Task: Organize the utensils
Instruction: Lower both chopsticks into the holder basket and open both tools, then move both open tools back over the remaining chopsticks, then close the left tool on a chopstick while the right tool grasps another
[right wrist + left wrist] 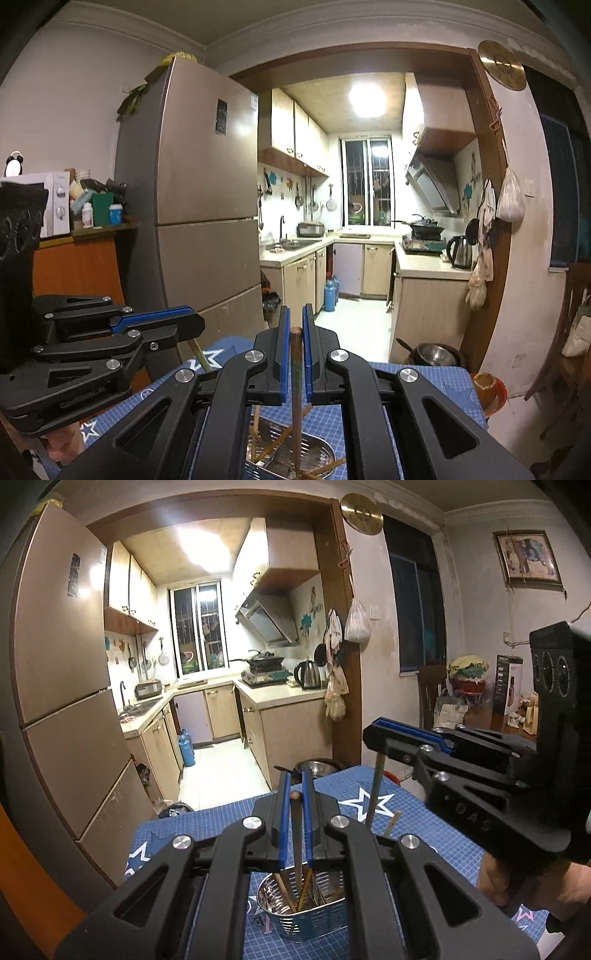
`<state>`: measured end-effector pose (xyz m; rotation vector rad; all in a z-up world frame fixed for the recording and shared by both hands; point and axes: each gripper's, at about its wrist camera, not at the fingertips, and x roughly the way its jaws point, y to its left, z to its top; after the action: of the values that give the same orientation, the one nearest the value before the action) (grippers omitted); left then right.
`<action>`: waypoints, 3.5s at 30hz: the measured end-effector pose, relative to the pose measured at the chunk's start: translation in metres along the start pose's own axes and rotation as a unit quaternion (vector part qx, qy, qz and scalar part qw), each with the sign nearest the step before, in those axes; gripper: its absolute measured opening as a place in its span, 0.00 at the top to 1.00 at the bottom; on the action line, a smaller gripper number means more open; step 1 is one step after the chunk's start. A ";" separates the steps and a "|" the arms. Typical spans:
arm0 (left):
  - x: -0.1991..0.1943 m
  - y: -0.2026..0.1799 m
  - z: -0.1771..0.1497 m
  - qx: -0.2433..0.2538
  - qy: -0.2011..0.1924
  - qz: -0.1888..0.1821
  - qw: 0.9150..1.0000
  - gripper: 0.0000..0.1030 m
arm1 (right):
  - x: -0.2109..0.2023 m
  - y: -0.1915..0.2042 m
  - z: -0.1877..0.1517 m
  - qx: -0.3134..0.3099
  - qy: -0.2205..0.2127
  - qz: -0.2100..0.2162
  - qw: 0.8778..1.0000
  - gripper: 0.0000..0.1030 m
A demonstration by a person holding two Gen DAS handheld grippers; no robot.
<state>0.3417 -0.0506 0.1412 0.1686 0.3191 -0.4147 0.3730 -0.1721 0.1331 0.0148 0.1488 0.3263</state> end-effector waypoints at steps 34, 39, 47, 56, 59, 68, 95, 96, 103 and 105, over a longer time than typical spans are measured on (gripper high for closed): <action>-0.114 -0.007 0.002 0.009 -0.109 0.047 0.993 0.32 | -0.148 0.037 0.026 -0.046 -0.107 0.015 0.993 0.60; -0.192 -0.016 -0.065 0.031 -0.139 0.051 0.989 0.26 | -0.231 0.061 -0.034 -0.051 -0.116 0.032 0.991 0.59; -0.201 -0.014 -0.213 0.002 -0.030 0.027 0.999 0.25 | -0.250 0.091 -0.194 -0.006 0.018 0.043 0.999 0.59; -0.164 -0.020 -0.323 -0.043 0.095 -0.039 0.994 0.25 | -0.246 0.110 -0.265 0.024 0.100 0.037 0.994 0.59; -0.166 -0.024 -0.341 -0.025 0.108 -0.036 0.993 0.25 | -0.244 0.109 -0.268 0.030 0.103 0.030 0.994 0.59; -0.157 -0.024 -0.359 -0.028 0.132 -0.025 0.991 0.30 | -0.241 0.100 -0.268 0.042 0.103 0.015 0.994 0.59; -0.165 -0.023 -0.359 -0.028 0.130 0.022 0.991 0.43 | -0.243 0.088 -0.285 0.069 0.113 0.009 0.991 0.59; -0.165 -0.024 -0.358 -0.028 0.130 0.024 0.991 0.49 | -0.243 0.088 -0.285 0.069 0.113 0.009 0.991 0.59; -0.160 -0.041 -0.356 -0.019 0.121 0.030 0.992 0.68 | -0.242 0.089 -0.289 0.069 0.120 0.011 0.990 0.59; -0.157 -0.045 -0.356 -0.019 0.116 0.036 0.992 0.71 | -0.241 0.091 -0.291 0.069 0.122 0.015 0.990 0.60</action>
<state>0.0910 0.0469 -0.1432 0.1914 0.5472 -0.3168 0.0748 -0.1655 -0.1171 0.1149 0.4143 0.3469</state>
